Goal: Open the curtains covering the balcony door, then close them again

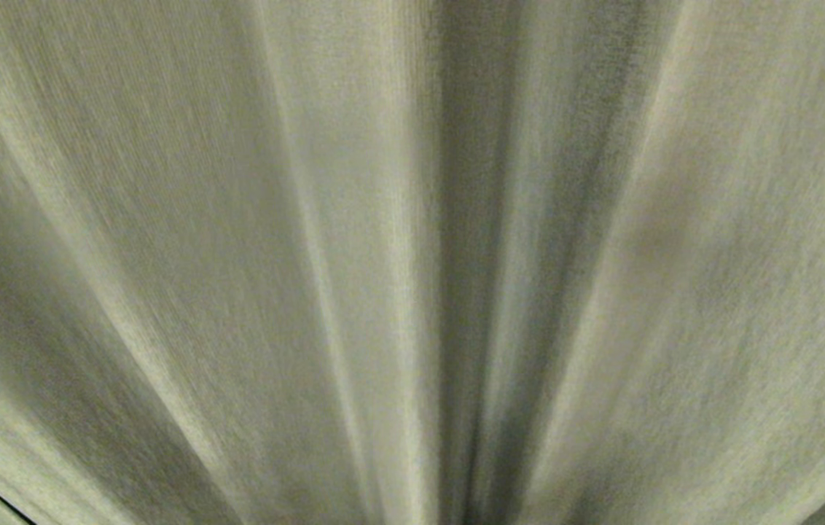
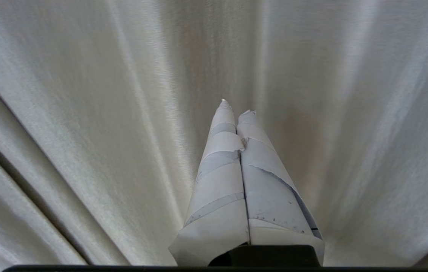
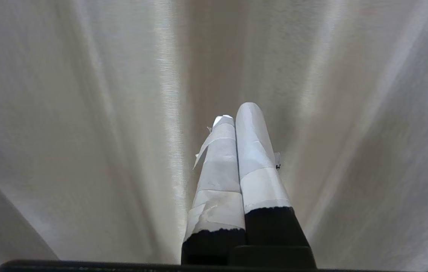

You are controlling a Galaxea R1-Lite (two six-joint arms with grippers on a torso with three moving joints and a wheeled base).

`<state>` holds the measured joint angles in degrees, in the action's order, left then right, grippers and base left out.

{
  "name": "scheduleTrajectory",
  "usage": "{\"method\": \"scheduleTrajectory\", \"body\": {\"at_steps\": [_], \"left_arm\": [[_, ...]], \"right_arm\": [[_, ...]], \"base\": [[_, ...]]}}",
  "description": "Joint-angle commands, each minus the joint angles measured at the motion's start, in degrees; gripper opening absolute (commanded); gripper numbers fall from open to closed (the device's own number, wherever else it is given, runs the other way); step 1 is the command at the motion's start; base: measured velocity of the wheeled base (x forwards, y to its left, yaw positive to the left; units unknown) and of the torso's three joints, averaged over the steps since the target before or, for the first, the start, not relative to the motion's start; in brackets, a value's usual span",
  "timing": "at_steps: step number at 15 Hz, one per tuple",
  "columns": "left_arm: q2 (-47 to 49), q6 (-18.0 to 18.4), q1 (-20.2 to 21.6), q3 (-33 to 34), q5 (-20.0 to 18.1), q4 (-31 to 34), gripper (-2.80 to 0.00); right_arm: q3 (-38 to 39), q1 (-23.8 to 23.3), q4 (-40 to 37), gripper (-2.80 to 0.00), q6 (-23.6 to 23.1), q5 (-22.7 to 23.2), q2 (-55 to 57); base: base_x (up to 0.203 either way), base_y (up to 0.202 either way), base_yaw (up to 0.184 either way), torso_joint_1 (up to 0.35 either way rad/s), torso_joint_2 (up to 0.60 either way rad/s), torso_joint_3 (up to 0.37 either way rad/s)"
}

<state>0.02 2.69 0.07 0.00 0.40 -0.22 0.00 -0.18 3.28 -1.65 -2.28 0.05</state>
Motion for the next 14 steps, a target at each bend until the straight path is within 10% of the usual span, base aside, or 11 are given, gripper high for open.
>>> {"method": "scheduleTrajectory", "body": {"at_steps": [1,14], "left_arm": [[-0.02,0.03,0.01,0.00,-0.02,-0.04,-2.80],[-0.02,0.03,0.01,0.00,0.03,-0.04,-2.80]], "right_arm": [[0.00,0.01,0.06,-2.80,-0.02,-0.01,-0.05],[0.00,0.01,0.06,-2.80,0.33,-0.01,-0.05]], "base": [[0.000,0.000,0.000,0.000,0.00,0.000],[0.000,0.000,0.000,0.000,0.00,0.000]]}}
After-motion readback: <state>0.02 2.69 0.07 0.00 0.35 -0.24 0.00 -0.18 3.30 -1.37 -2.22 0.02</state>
